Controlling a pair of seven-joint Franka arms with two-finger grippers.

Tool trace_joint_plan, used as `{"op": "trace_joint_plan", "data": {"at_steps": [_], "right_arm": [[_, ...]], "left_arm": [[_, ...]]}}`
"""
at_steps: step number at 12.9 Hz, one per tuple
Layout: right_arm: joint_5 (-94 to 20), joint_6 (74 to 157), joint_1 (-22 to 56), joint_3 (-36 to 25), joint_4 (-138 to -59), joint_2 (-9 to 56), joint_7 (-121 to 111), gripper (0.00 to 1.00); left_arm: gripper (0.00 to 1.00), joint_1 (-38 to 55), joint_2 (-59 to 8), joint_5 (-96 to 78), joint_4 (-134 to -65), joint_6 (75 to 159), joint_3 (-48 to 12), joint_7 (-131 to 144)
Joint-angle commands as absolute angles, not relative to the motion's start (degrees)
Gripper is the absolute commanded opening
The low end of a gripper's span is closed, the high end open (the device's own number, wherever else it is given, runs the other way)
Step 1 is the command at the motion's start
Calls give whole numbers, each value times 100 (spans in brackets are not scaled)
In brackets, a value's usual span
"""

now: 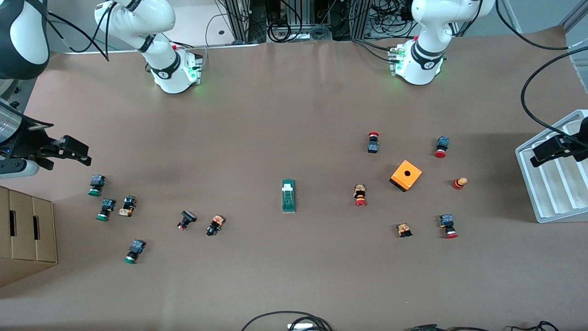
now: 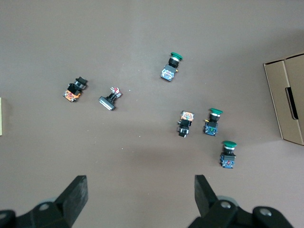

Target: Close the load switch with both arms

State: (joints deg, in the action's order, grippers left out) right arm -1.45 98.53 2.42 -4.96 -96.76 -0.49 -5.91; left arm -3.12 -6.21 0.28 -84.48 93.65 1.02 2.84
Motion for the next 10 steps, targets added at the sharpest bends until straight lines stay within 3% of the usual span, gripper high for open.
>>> {"op": "trace_joint_plan", "data": {"at_steps": [1,10], "right_arm": [[-122,10062,141,-527,-9798,-79,-650,100],[-132,10099,202,-492,-9738,-79,-721,100]], "left_arm": [[100,-299,-571,88,-8385,9211,132,343],[100,-308,-668,97,-8385,9237,132,316]]}}
